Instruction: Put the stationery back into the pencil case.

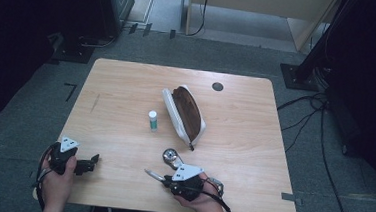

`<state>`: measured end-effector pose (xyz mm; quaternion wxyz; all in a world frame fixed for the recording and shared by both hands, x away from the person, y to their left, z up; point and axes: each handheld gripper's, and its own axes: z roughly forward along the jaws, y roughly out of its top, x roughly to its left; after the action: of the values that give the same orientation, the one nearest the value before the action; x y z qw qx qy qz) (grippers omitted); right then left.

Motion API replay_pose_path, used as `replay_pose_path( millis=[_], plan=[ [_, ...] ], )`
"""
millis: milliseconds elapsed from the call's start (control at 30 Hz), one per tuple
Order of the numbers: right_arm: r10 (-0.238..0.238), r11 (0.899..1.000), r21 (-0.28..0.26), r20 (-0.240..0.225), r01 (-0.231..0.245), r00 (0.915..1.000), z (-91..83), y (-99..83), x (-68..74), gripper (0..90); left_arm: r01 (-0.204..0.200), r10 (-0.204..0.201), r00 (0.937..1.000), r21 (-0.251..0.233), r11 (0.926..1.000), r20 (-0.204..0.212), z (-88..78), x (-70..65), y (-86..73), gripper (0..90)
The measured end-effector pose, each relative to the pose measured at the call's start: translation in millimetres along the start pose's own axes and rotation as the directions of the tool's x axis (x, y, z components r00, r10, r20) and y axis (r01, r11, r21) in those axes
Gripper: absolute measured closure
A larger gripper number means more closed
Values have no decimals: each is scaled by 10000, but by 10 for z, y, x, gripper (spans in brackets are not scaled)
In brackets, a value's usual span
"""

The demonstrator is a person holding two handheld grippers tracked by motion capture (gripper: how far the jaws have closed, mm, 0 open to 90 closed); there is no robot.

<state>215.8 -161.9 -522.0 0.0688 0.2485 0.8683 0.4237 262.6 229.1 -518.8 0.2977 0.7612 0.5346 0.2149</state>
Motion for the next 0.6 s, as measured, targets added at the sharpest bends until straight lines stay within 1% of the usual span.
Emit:
replay_pose_path(
  millis=[33,133,167,200,233,267,300,367,400,433,500,600],
  plan=[
    [-32,10000,-28,29,32,10000,2,0,3,802,-2,2,10000,-1,10000,1,0,0,0,0],
    [237,9997,-50,61,-236,9997,4,2,6,802,-7,7,10000,0,10000,3,0,0,0,0],
    [441,9990,-112,70,-440,9990,4,3,-3,803,-4,4,10000,-2,10000,3,0,0,0,0],
    [441,9990,-112,70,-440,9990,4,3,-3,803,-6,6,10000,0,10000,4,0,0,0,0],
    [529,9984,-190,46,-528,9986,3,3,-9,803,-6,6,10000,0,10000,3,0,1,0,0],
    [726,9970,-292,86,-723,9973,-2,6,-17,803,-12,12,10000,1,10000,3,0,1,0,0],
    [726,9970,-292,86,-723,9973,-2,6,-17,803,-6,6,10000,-1,10000,4,0,1,0,0],
    [906,9951,-420,143,-899,9958,-11,12,-24,803,-6,6,10000,-2,10000,4,0,1,0,0],
    [1098,9928,-509,204,-1086,9937,-18,18,-40,803,-9,9,10000,1,10000,2,0,1,0,0],
    [1098,9928,-509,204,-1086,9937,-18,18,-40,803,-9,9,10000,1,10000,2,0,1,0,0],
    [1401,9887,-589,317,-1381,9896,-35,26,-47,803,-10,10,10000,0,10000,1,0,1,0,0],
    [1628,9838,-838,479,-1585,9855,-65,39,-69,803,-7,7,10000,0,10000,5,0,1,0,0]
  ],
)
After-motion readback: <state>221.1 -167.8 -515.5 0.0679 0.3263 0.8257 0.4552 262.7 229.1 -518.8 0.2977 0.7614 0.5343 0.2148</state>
